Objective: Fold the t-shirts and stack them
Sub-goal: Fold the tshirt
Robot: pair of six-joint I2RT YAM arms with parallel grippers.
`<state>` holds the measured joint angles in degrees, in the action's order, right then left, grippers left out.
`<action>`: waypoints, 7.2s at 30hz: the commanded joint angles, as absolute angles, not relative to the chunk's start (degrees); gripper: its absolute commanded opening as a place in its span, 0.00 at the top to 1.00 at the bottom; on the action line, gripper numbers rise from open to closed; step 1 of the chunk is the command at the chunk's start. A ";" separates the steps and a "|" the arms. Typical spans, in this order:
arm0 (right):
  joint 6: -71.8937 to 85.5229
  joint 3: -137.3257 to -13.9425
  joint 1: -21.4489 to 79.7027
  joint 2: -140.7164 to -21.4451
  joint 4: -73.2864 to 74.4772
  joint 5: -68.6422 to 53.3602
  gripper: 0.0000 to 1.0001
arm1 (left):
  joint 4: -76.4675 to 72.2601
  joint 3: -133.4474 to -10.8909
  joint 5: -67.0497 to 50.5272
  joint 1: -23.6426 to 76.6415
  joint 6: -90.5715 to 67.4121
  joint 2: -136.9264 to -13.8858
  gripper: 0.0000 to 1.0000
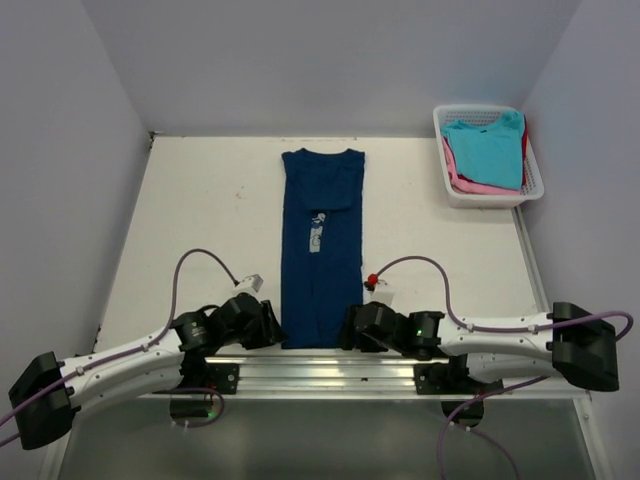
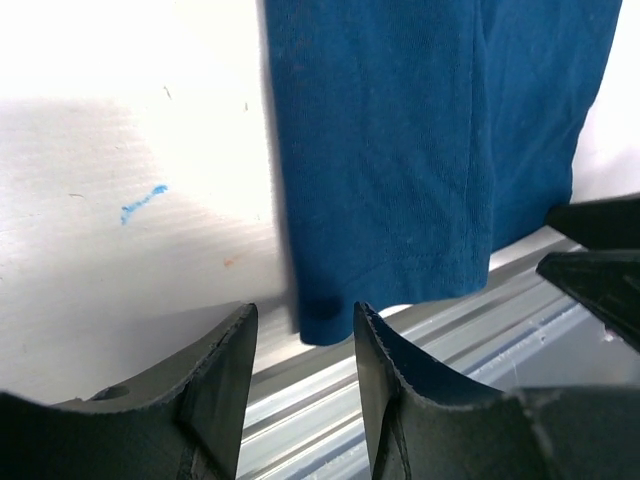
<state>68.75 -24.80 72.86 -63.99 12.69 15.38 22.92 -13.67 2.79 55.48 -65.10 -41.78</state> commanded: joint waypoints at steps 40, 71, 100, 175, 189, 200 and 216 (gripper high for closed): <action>79.63 -14.32 72.86 -63.18 11.17 24.44 0.94 | 1.58 -0.88 -5.36 55.37 -68.29 -51.86 1.00; 58.02 -32.07 64.96 -56.25 25.67 38.85 1.00 | 10.29 -23.99 22.05 54.84 -44.22 -51.24 1.00; 32.96 -57.56 41.75 -91.66 7.47 25.31 1.00 | -13.45 -40.07 14.95 35.07 -26.46 -84.01 1.00; 56.78 -32.08 28.65 -91.85 -16.61 -10.20 0.60 | -37.00 -23.91 -39.37 15.73 -43.33 -101.68 0.20; 52.30 -30.94 29.09 -83.24 -9.59 -7.47 1.00 | -41.22 -21.45 -42.45 15.73 -44.83 -101.87 1.00; 47.73 -28.83 35.06 -64.17 4.55 -5.02 1.00 | -17.72 -15.64 -40.26 16.43 -42.45 -70.00 1.00; 37.98 -46.48 38.85 -67.21 13.45 8.86 1.00 | -4.21 -29.79 -28.48 17.32 -37.36 -61.76 1.00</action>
